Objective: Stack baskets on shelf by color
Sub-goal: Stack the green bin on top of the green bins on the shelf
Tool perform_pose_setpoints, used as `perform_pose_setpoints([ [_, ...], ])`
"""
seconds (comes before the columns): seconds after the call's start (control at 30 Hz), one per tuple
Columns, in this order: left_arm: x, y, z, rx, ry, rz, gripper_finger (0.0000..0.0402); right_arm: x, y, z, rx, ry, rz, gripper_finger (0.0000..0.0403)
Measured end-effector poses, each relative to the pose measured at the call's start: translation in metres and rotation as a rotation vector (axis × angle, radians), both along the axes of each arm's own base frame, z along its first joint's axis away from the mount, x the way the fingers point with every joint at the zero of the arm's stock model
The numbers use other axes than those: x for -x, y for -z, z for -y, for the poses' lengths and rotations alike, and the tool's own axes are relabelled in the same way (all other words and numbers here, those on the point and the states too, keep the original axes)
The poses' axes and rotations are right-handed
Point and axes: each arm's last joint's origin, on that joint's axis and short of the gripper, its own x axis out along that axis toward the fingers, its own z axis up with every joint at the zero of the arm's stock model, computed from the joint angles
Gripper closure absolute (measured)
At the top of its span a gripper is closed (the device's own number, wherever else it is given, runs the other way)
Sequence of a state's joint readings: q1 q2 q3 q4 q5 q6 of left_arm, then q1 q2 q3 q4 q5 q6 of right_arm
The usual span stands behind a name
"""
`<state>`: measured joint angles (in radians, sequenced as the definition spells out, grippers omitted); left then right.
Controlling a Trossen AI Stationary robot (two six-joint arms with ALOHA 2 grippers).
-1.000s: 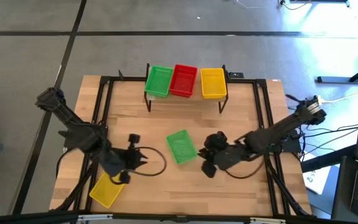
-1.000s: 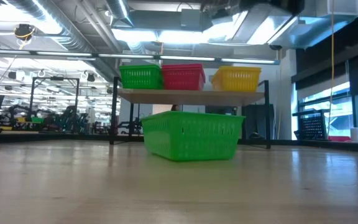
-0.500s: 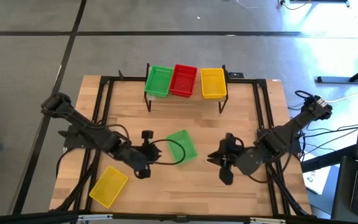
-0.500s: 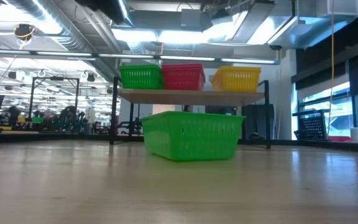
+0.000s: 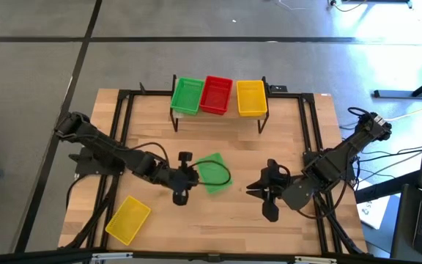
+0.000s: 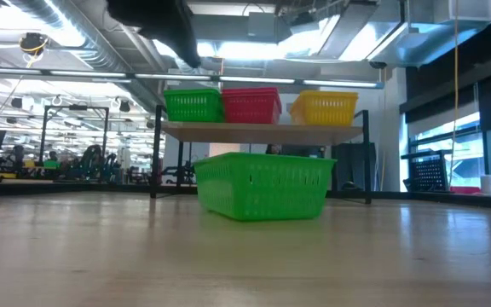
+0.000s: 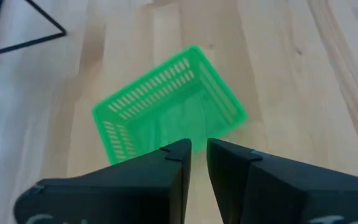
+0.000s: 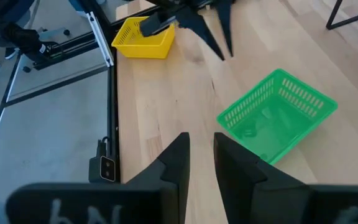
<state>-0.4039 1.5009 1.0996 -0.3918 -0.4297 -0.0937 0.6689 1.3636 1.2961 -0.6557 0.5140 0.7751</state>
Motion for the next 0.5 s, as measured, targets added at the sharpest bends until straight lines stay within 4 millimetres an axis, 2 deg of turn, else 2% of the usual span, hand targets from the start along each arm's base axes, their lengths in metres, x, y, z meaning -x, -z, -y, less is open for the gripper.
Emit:
perform_pose_setpoints([
  [0.3,-0.011,-0.003,-0.02,0.046,-0.048,0.038,0.033,0.0,0.0,0.0,-0.004,0.003,0.0,0.0334],
  [0.37,-0.013,-0.005,-0.02,0.01,-0.001,0.057,0.033,0.0,0.0,0.0,-0.003,0.001,0.0,0.0334],
  [0.5,-0.013,-0.006,-0.017,-0.159,0.201,0.031,0.0334,0.0,0.0,0.0,0.019,-0.017,0.0,0.0334],
])
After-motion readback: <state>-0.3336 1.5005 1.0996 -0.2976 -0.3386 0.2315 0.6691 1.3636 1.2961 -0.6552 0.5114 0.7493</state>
